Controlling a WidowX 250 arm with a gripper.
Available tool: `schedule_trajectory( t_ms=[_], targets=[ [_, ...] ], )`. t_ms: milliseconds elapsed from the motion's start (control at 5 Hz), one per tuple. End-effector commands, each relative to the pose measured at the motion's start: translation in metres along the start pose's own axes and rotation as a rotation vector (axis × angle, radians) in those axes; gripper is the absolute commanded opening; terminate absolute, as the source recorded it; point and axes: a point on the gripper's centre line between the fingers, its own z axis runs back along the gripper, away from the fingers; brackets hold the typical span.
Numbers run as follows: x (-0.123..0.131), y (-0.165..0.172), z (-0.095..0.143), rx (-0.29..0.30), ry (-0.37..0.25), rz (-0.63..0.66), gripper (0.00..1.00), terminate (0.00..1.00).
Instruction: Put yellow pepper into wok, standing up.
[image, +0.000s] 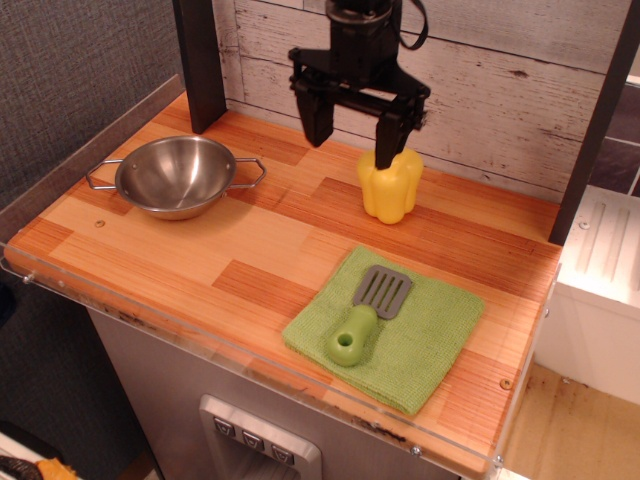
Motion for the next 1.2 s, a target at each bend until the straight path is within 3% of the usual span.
schedule_trajectory(
  t_ms=[0, 600, 800, 1000],
  targets=[
    [0.031, -0.005, 0.016, -0.016, -0.095, 0.004, 1.00, 0.00],
    [0.026, -0.014, 0.005, -0.021, -0.070, -0.016, 1.00, 0.00],
    [0.026, -0.014, 0.004, -0.026, -0.070, -0.018, 0.00, 0.00],
    [0.026, -0.013, 0.000, -0.029, -0.060, -0.011, 0.00, 0.00]
  ],
)
